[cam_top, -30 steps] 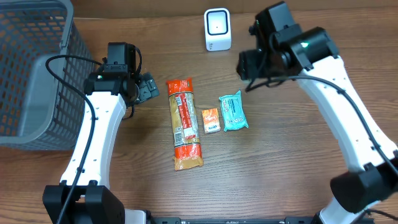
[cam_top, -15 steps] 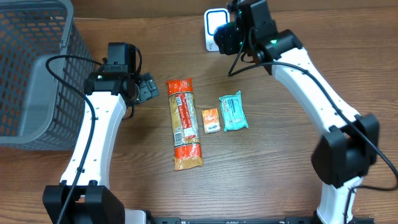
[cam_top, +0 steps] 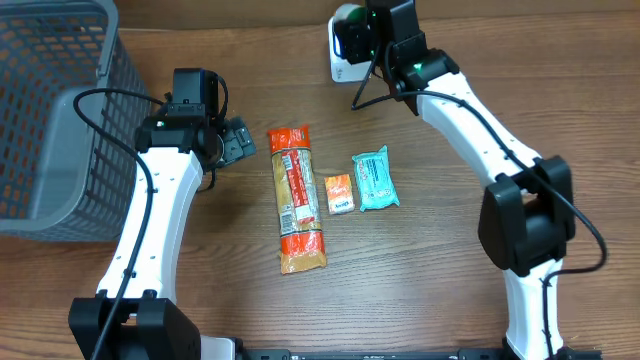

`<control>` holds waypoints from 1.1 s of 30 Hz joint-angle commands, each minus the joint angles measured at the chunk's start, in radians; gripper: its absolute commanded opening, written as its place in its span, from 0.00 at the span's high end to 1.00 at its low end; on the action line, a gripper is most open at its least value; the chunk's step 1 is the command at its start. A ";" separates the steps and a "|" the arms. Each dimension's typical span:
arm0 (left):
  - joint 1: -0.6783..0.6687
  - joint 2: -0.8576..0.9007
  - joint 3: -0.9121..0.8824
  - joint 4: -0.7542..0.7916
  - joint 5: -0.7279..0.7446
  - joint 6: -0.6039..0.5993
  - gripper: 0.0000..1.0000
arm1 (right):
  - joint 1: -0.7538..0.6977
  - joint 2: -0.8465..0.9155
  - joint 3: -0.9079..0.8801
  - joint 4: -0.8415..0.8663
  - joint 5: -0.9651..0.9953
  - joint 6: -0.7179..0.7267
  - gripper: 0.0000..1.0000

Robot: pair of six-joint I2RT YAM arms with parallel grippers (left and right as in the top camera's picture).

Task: Scan the item barcode
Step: 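Lift the green-lidded jar and carry it up toward the white scanner, then hold the jar in front of the scanner window with the right gripper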

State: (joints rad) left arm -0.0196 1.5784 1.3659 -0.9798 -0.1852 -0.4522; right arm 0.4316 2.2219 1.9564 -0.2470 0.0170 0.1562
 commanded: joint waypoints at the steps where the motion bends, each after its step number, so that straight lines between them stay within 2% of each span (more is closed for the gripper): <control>1: 0.000 0.005 0.002 0.001 -0.013 0.011 0.00 | 0.000 0.081 0.032 0.088 0.016 -0.005 0.80; 7: 0.000 0.005 0.002 0.001 -0.013 0.011 0.00 | -0.001 0.154 0.031 0.230 0.035 0.026 0.80; 14: 0.000 0.005 0.002 0.001 -0.013 0.011 0.00 | -0.001 0.159 0.031 0.368 0.035 0.026 0.80; 26: 0.000 0.005 0.002 0.001 -0.013 0.011 0.00 | -0.001 0.167 0.031 0.428 0.140 -0.013 0.80; 33: 0.000 0.005 0.002 0.001 -0.013 0.011 0.00 | -0.001 0.236 0.031 0.578 0.140 -0.013 0.79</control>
State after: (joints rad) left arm -0.0196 1.5784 1.3659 -0.9802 -0.1848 -0.4522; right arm 0.4320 2.4157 1.9598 0.2787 0.1410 0.1524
